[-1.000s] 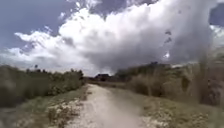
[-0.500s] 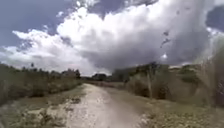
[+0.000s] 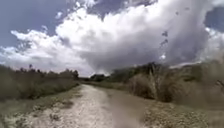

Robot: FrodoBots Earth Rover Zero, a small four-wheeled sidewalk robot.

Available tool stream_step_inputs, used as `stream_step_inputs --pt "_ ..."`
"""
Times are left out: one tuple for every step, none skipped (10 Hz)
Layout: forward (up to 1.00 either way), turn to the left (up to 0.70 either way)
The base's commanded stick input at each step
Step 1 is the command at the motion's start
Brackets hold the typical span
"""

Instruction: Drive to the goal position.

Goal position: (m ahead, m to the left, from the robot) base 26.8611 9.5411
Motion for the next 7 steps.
stream_step_inputs --pt "0.85 0.0" --pt "0.85 0.0" --pt "0.84 0.0" --pt "0.84 0.0" --pt "0.84 0.0" --pt "0.85 0.0" --pt "0.85 0.0"
